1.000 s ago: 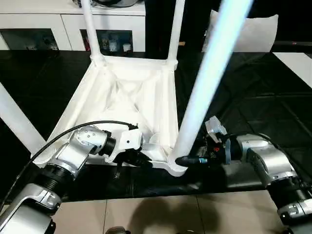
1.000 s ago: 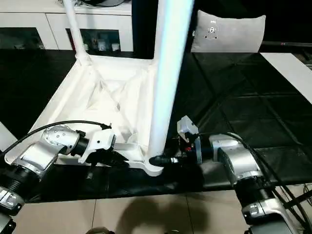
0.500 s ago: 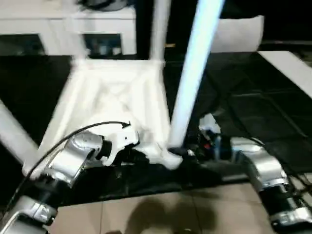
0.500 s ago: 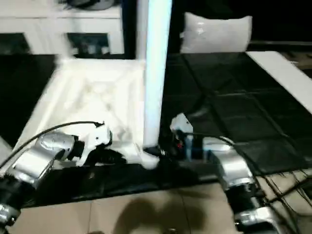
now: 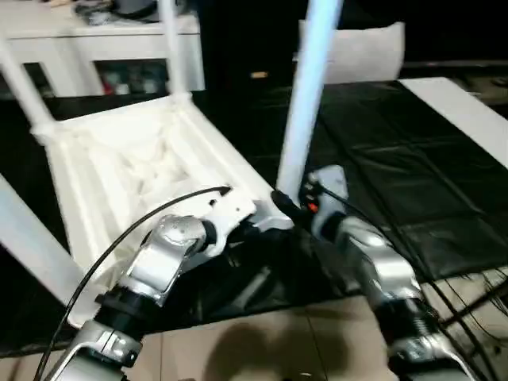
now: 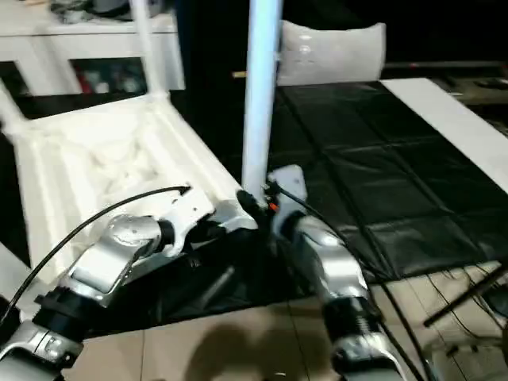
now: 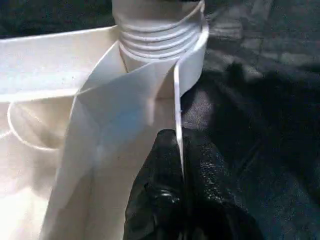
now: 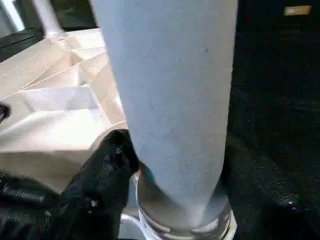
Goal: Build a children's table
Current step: Rotate leg to tighten
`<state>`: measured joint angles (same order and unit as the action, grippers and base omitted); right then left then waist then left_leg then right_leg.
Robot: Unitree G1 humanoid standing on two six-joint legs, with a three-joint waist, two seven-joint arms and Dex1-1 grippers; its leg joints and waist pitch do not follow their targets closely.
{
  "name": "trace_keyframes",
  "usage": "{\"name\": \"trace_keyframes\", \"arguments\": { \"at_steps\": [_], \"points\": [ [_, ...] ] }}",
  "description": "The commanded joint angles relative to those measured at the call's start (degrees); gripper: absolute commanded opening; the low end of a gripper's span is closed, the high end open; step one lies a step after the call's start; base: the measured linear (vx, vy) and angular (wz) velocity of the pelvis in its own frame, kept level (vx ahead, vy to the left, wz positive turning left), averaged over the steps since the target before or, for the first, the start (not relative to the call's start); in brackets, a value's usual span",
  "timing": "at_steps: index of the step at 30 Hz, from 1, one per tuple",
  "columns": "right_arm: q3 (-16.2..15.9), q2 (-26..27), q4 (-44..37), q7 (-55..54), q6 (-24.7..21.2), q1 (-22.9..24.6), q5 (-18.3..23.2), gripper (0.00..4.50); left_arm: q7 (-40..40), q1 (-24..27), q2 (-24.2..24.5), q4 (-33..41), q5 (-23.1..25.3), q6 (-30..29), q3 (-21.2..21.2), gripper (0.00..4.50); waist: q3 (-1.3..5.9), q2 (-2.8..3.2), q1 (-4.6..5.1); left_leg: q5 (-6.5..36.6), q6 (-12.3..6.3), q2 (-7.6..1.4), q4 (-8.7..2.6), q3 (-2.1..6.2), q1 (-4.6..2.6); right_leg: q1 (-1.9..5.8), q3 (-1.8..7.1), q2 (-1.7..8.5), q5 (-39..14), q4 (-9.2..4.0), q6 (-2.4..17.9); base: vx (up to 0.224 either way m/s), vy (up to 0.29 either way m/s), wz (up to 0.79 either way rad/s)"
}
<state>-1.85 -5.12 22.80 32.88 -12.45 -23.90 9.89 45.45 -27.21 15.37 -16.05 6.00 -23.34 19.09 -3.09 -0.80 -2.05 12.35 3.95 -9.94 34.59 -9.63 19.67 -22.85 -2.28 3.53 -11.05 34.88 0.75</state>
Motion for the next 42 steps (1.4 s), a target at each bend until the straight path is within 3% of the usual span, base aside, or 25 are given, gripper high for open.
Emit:
{"name": "trace_keyframes", "arguments": {
  "at_steps": [1, 4, 5, 6, 7, 10, 13, 18, 19, 25, 33, 42],
  "points": [
    [-2.20, 0.81, -1.01, 3.37, -0.47, 0.60, 1.58, 3.20, 0.47, 0.36, -0.45, -2.06, 0.72, 1.90, 2.57, 0.00, 3.02, -0.38, -0.56, 11.63, -2.31, -2.81, -5.00, 0.89, 0.31, 2.08, 2.78, 4.56, -17.56, -4.91, 9.98, 0.000, 0.000, 0.00],
    [-1.35, -3.69, -4.12, 10.23, 1.04, 2.73, 4.42, 3.50, 3.25, 0.35, 1.65, -2.88, 1.06, 3.94, 2.92, 0.00, 3.13, -0.51, -1.06, 10.54, -3.13, -2.68, -4.69, 0.64, 0.34, 2.33, 2.82, 4.60, -17.82, -5.04, 9.73, 0.000, 0.000, 0.00],
    [-0.89, -6.50, -5.50, 14.15, 1.50, 3.71, 5.52, 3.57, 5.57, 0.60, 2.86, -3.14, 0.73, 6.45, 3.47, 0.00, 3.32, -0.58, -1.67, 8.68, -3.73, -2.67, -4.58, 0.58, 0.42, 2.55, 2.76, 4.56, -15.82, -4.88, 9.89, 0.000, 0.000, 0.00],
    [-0.40, -7.92, -5.89, 16.22, 1.52, 3.94, 6.13, 3.66, 7.02, 0.68, 3.59, -3.51, 0.56, 8.07, 3.98, 0.00, 3.44, 0.06, -2.04, 6.75, -4.24, -2.72, -4.47, 0.55, 0.53, 2.60, 2.79, 4.51, -12.58, -4.46, 10.45, 0.000, 0.000, 0.00],
    [-0.33, -8.09, -5.93, 16.46, 1.52, 3.96, 6.20, 3.76, 7.20, 0.69, 3.69, -3.57, 0.54, 8.29, 4.04, 0.00, 3.55, -0.08, -1.95, 5.28, -4.57, -2.72, -4.38, 0.49, 0.70, 2.68, 2.63, 4.35, -9.50, -4.09, 11.28, 0.000, 0.000, 0.00],
    [0.23, -12.45, -6.71, 23.42, 0.64, 3.90, 7.88, 4.02, 13.51, 0.93, 6.12, -4.57, -0.07, 14.17, 6.11, 0.00, 3.59, -0.01, -1.99, 4.98, -5.08, -2.73, -4.35, 0.53, 0.74, 2.79, 2.40, 4.37, -8.25, -4.01, 12.31, 0.000, 0.000, 0.00],
    [-2.31, -16.52, -6.83, 29.95, 0.81, 3.36, 7.46, 4.14, 18.02, 0.45, 7.86, -5.55, 0.18, 19.19, 7.99, 0.00, 3.44, 0.37, -2.53, 6.95, -4.77, -3.01, -4.47, 0.57, 0.39, 2.66, 2.32, 4.38, -10.98, -4.30, 12.36, 0.000, 0.000, 0.00],
    [-6.50, -20.48, -4.62, 40.15, 1.83, 1.26, 6.71, 4.14, 25.35, -0.59, 10.20, -6.10, -0.25, 23.08, 10.26, 0.00, 3.42, 0.26, -3.13, 8.29, -3.69, -3.18, -4.66, 0.56, 0.21, 2.63, 2.32, 4.55, -12.50, -4.33, 12.70, 0.000, 0.000, 0.00],
    [-6.99, -20.84, -4.08, 42.02, 1.40, 0.72, 6.96, 3.88, 26.60, -0.80, 10.57, -6.15, -0.34, 23.68, 10.63, 0.00, 3.47, 0.23, -3.14, 8.27, -3.65, -3.18, -4.61, 0.56, 0.24, 2.67, 2.28, 4.55, -12.33, -4.19, 12.92, 0.000, 0.000, 0.00],
    [-10.36, -22.39, -2.24, 49.96, -3.06, -1.97, 8.13, 3.35, 31.92, -1.75, 11.86, -7.24, -0.84, 26.86, 11.62, 0.00, 3.67, 0.07, -3.88, 5.88, -4.40, -3.42, -4.29, 0.40, 0.26, 2.77, 2.18, 4.61, -7.96, -3.51, 14.54, 0.000, 0.000, 0.00],
    [-11.61, -22.40, -0.55, 54.31, -4.68, -3.50, 8.39, 2.61, 33.42, -2.22, 12.43, -8.57, -0.60, 28.32, 11.36, 0.00, 3.58, -0.24, -4.31, 6.42, -3.60, -3.38, -4.32, 0.34, 0.29, 2.74, 2.18, 4.74, -11.09, -3.73, 13.86, 0.000, 0.000, 0.00],
    [-11.18, -22.01, -3.27, 54.12, -7.65, -1.68, 10.55, 2.31, 33.00, -1.38, 12.07, -8.46, -2.36, 25.78, 9.44, 0.00, 3.61, -0.14, -4.35, 5.31, -3.49, -3.31, -4.27, 0.30, 0.37, 2.76, 2.19, 4.64, -10.11, -3.61, 13.50, 0.000, 0.000, 0.00]
  ]
}}
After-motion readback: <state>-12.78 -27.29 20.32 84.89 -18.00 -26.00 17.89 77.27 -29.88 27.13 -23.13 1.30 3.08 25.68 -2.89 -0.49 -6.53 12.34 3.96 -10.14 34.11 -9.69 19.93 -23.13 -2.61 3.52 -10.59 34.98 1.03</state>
